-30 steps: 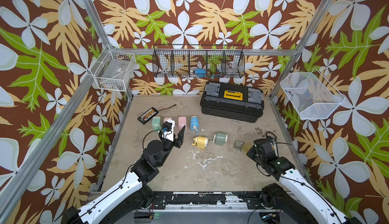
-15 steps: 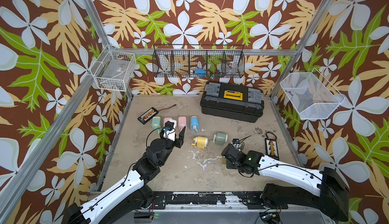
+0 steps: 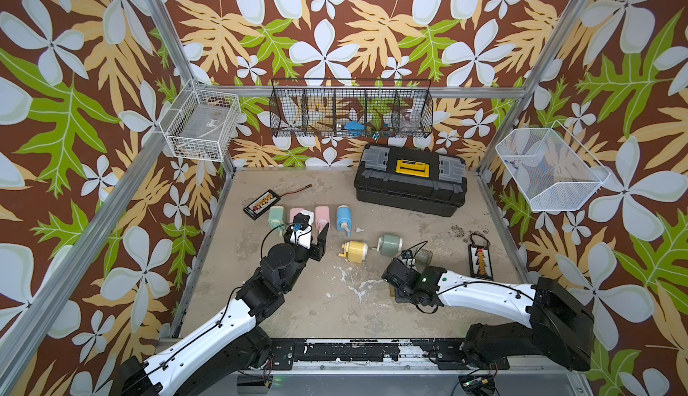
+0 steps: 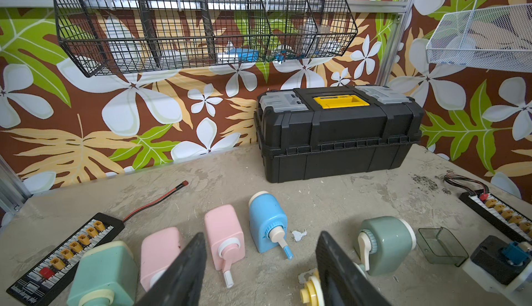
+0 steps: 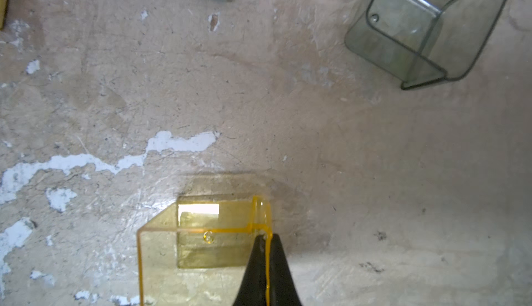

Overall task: Put the tray back into the pencil sharpener
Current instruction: Place the container at the center of the board.

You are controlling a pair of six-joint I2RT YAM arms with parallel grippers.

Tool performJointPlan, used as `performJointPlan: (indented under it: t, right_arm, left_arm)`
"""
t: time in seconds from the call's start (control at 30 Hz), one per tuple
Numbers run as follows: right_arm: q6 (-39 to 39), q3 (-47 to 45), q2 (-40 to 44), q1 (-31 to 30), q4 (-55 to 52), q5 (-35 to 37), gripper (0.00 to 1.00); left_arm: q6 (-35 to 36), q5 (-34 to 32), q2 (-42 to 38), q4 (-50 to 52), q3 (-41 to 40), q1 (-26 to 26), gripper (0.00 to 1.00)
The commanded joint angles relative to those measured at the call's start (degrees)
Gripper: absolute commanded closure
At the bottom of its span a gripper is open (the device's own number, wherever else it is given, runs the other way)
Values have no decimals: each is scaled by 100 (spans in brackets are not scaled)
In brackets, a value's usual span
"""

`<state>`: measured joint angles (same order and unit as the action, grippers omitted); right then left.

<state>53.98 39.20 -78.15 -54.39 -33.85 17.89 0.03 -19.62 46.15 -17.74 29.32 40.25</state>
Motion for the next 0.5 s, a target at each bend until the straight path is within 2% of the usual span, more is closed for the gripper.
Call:
performJointPlan:
  t: [0.0, 0.13, 0.3, 0.37, 0.47]
  right_arm:
    - [-18, 1, 64, -9, 77, 48, 94]
    - [-19, -33, 290, -10, 37, 55, 86]
    - [-10, -62, 581, -4, -63, 74, 83]
    - [-10, -53, 728, -10, -123, 112, 82]
    - [-21, -107, 1206, -10, -138, 241, 82]
  left_arm:
    - [77, -16, 58, 59, 64, 0, 37]
    - [68, 71, 147, 144, 137, -5, 37]
    - [172, 235, 259, 285, 325, 0, 38]
    - [352, 301, 308, 385, 422, 0, 38]
    - [886, 777, 414, 634, 567, 0, 38]
